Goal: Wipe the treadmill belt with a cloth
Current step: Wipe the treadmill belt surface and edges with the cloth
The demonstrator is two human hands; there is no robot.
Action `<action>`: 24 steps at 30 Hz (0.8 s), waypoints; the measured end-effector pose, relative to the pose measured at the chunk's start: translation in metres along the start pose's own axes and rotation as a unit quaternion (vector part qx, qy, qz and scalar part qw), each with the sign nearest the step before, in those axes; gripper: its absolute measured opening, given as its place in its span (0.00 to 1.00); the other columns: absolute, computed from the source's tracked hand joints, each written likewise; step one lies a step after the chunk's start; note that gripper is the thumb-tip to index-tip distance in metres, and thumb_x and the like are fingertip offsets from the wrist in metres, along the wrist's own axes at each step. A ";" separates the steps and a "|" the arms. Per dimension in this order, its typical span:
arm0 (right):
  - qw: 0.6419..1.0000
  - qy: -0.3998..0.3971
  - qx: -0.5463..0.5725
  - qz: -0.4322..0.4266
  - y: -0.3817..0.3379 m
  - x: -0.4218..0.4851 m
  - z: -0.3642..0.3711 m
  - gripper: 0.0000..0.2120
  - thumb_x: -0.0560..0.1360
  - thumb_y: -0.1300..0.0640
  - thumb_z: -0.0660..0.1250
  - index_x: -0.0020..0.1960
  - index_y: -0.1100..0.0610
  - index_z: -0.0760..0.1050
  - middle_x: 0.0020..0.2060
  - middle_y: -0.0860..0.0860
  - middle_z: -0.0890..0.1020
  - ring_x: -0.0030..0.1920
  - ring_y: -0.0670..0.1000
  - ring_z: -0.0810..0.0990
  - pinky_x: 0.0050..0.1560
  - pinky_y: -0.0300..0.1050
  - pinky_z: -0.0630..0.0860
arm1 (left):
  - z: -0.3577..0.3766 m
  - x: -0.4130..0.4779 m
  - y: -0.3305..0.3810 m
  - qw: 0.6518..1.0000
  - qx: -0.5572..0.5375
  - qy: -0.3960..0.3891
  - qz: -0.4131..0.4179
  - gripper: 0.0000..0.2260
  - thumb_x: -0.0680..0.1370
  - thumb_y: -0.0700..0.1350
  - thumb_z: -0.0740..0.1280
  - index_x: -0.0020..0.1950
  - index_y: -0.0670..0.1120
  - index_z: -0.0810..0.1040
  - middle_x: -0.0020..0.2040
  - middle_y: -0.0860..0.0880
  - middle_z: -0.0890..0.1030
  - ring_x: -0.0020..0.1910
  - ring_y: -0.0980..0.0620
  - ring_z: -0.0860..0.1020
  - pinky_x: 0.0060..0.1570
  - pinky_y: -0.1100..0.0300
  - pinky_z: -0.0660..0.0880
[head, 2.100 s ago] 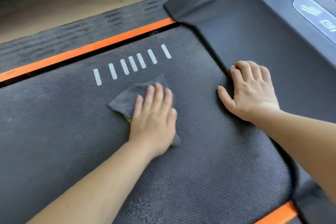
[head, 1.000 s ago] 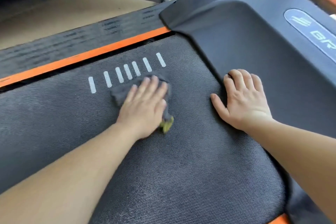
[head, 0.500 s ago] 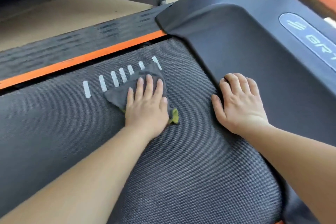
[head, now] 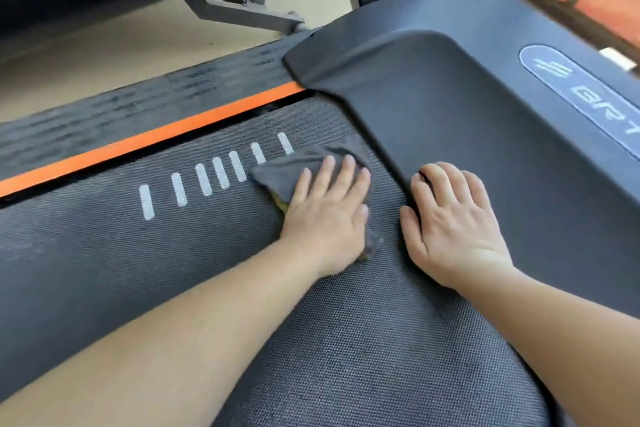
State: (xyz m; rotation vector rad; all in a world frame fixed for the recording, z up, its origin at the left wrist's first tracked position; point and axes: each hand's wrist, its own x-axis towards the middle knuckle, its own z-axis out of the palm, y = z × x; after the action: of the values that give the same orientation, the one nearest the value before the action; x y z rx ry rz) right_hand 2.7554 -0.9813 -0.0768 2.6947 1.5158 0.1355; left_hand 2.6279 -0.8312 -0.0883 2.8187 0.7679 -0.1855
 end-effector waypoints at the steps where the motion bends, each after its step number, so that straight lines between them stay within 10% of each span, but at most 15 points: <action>1: 1.000 0.001 0.001 -0.001 0.000 0.000 0.001 0.24 0.81 0.45 0.54 0.67 0.61 0.71 0.66 0.55 0.71 0.71 0.61 0.66 0.74 0.58 0.59 | 0.001 -0.008 0.010 0.995 0.011 -0.012 0.095 0.27 0.85 0.56 0.47 0.84 0.55 0.45 0.84 0.53 0.41 0.82 0.50 0.38 0.79 0.44 0.38; 4: 1.000 0.007 -0.001 -0.005 0.002 0.000 0.003 0.24 0.81 0.45 0.54 0.67 0.61 0.72 0.66 0.56 0.72 0.71 0.61 0.66 0.74 0.58 0.59 | -0.012 0.016 -0.023 0.977 0.036 -0.043 0.204 0.26 0.86 0.55 0.48 0.83 0.56 0.46 0.83 0.56 0.42 0.81 0.55 0.38 0.79 0.49 0.38; 9: 1.000 -0.006 -0.008 -0.005 0.002 0.001 0.003 0.25 0.81 0.44 0.52 0.68 0.59 0.71 0.67 0.54 0.70 0.72 0.60 0.65 0.75 0.57 0.58 | -0.025 0.076 -0.059 0.990 -0.018 -0.014 -0.142 0.26 0.85 0.55 0.43 0.84 0.54 0.43 0.84 0.52 0.39 0.82 0.48 0.39 0.79 0.44 0.39; 15: 1.000 0.000 -0.005 0.000 0.001 0.001 0.002 0.25 0.81 0.44 0.53 0.67 0.60 0.72 0.66 0.55 0.71 0.72 0.61 0.66 0.74 0.58 0.59 | -0.016 0.041 -0.037 0.988 0.022 -0.033 0.151 0.26 0.86 0.56 0.47 0.83 0.57 0.45 0.83 0.56 0.41 0.82 0.54 0.39 0.79 0.48 0.38; 20: 1.000 -0.001 -0.002 0.002 0.001 0.002 0.002 0.24 0.81 0.44 0.52 0.67 0.59 0.71 0.66 0.54 0.70 0.72 0.60 0.65 0.75 0.58 0.58 | -0.020 0.066 -0.040 0.993 -0.017 -0.014 -0.117 0.26 0.85 0.56 0.43 0.84 0.55 0.43 0.84 0.52 0.39 0.82 0.49 0.38 0.79 0.44 0.37; 24: 1.000 0.006 0.003 0.001 0.001 0.001 0.002 0.24 0.80 0.45 0.54 0.67 0.60 0.72 0.66 0.55 0.71 0.72 0.61 0.66 0.74 0.58 0.59 | -0.004 0.001 0.007 0.989 0.010 -0.023 0.149 0.26 0.85 0.56 0.47 0.83 0.56 0.45 0.83 0.55 0.40 0.82 0.52 0.38 0.79 0.46 0.38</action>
State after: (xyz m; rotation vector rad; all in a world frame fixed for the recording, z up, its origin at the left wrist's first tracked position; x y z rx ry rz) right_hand 2.7575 -0.9810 -0.0789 2.7060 1.5182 0.1486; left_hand 2.6328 -0.8349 -0.0831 2.8908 0.3297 -0.2093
